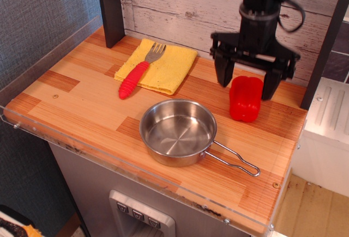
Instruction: Put the pepper inside of the pot.
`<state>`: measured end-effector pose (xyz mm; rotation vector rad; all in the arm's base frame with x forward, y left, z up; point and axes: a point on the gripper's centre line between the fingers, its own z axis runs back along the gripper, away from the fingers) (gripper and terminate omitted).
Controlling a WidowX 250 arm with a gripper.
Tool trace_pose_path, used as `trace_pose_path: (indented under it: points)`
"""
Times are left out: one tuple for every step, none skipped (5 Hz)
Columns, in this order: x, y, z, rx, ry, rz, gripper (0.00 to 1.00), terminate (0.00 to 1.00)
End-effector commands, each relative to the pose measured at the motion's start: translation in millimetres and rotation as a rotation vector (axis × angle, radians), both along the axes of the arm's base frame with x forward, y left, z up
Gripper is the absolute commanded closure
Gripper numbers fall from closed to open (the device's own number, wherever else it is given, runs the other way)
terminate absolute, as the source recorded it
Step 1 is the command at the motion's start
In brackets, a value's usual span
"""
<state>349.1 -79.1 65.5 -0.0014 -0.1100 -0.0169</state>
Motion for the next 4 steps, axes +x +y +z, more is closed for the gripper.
trace_pose_path:
  points:
    - [5, 11, -10, 0.082, -0.035, 0.005, 0.00, 0.00]
    - [4, 11, -21, 0.082, -0.029, 0.004, 0.00, 0.00]
    - [2, 10, -32, 0.065, -0.017, 0.006, 0.00, 0.00]
    - [4, 6, -31, 0.067, -0.030, -0.031, 1.00, 0.00]
